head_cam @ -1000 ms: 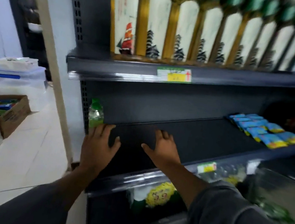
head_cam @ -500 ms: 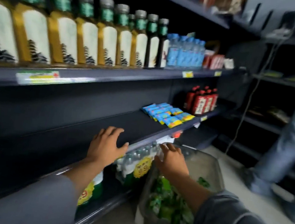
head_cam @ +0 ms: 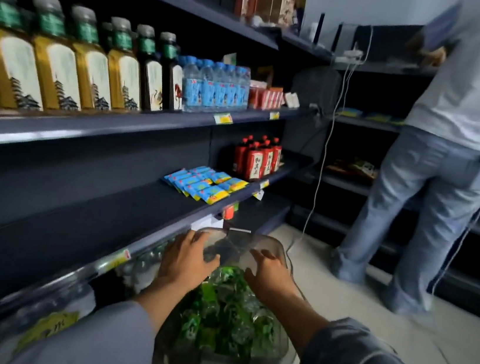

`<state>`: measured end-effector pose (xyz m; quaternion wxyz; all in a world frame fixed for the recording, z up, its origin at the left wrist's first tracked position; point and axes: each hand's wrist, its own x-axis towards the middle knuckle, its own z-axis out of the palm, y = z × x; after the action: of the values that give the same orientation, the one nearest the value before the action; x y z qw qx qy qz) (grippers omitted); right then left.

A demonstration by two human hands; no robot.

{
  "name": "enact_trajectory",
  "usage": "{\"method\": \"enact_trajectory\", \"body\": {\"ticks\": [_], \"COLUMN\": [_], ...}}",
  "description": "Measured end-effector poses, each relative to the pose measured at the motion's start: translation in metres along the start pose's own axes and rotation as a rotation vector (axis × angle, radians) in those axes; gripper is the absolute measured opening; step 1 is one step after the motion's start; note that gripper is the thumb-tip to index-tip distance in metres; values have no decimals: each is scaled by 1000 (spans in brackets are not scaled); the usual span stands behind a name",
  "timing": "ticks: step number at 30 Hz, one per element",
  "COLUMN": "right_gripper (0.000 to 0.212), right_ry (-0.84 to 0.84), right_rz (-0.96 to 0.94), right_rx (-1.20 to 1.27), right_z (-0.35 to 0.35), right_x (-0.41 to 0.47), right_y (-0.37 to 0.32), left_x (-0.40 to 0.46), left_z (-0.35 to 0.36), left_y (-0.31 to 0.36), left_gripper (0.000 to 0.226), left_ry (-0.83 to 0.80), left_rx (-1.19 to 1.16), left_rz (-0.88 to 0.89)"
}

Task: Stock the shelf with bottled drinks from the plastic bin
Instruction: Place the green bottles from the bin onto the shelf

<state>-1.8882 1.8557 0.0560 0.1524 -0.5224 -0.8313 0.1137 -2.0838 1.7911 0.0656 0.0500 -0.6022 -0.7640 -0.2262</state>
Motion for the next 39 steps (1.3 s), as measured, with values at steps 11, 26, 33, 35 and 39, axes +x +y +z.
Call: {"method": "enact_trajectory", "body": {"ticks": [11, 26, 33, 35, 39], "right_gripper": [64, 80, 68, 68, 78], "right_ry": [-150, -249, -296, -278, -236], "right_rz": [80, 154, 112, 90, 69], "right_rx": [76, -57, -172, -174, -141], "right_z": [109, 200, 212, 212, 208], "right_x": [33, 142, 149, 145, 137], "right_y": [33, 71, 72, 74, 73], "left_x": [18, 123, 146, 143, 136], "left_z": [94, 261, 306, 309, 308], "left_y": [-28, -31, -36, -32, -27], "left_gripper": [54, 48, 47, 43, 51], "left_ry": [-80, -351, -465, -500, -444], "left_rx": [39, -85, 87, 118, 106], "left_rz": [-35, -30, -179, -188, -194]}}
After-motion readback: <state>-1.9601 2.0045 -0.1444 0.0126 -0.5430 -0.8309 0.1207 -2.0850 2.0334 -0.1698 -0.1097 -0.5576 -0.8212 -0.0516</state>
